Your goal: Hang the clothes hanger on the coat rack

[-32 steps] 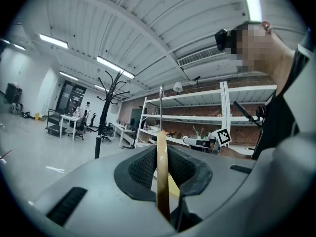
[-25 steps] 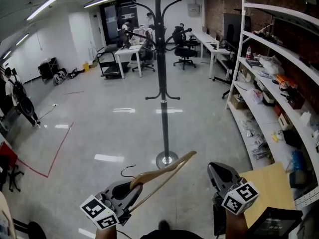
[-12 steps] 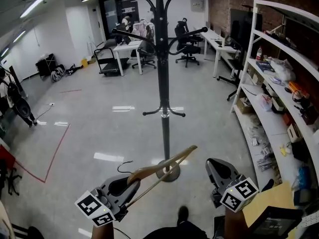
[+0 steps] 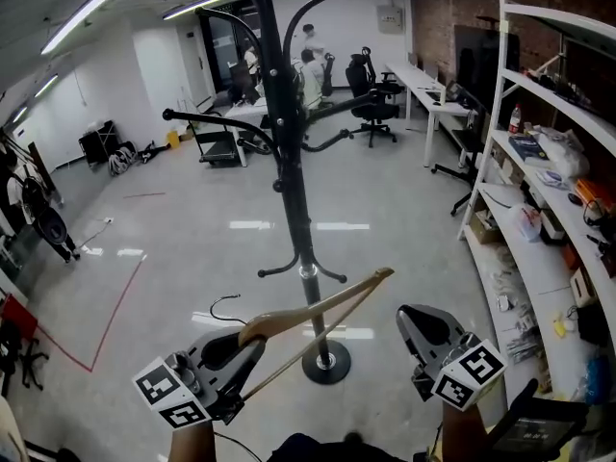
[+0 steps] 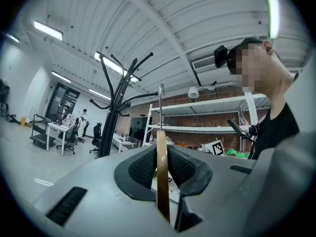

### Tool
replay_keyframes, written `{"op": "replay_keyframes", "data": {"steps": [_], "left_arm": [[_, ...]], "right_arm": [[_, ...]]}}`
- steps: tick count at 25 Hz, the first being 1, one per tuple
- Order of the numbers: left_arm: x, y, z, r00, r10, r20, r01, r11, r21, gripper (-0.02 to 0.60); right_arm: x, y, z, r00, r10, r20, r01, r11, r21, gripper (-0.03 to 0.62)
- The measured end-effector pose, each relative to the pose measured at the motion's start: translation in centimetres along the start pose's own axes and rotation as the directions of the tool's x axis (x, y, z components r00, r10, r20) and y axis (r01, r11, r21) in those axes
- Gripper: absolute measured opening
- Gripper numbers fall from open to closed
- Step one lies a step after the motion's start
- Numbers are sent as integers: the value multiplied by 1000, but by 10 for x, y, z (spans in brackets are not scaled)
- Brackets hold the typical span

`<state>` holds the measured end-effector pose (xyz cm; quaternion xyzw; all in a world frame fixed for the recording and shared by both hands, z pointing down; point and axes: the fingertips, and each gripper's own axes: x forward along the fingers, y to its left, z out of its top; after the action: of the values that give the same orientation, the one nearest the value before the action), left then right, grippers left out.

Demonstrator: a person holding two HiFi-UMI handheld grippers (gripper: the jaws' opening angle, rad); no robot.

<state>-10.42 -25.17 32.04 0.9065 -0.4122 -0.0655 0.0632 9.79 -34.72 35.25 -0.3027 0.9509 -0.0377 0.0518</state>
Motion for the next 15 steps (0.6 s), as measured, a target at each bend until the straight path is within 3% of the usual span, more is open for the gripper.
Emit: {"op": "replay_keyframes", "data": {"steps": [6, 10, 15], "left_arm": [[41, 41, 28, 998, -57, -33, 60, 994, 90, 52], [67, 66, 38, 992, -100, -74, 106, 991, 83, 52], [87, 96, 61, 984, -153, -90, 161, 982, 97, 52]], "right_arm": [[32, -19, 38, 998, -4, 60, 6, 999, -35, 8], [56, -23, 49, 998, 1, 56, 3, 998, -70, 8], [79, -28, 59, 994, -55, 91, 64, 994, -92, 9]]}}
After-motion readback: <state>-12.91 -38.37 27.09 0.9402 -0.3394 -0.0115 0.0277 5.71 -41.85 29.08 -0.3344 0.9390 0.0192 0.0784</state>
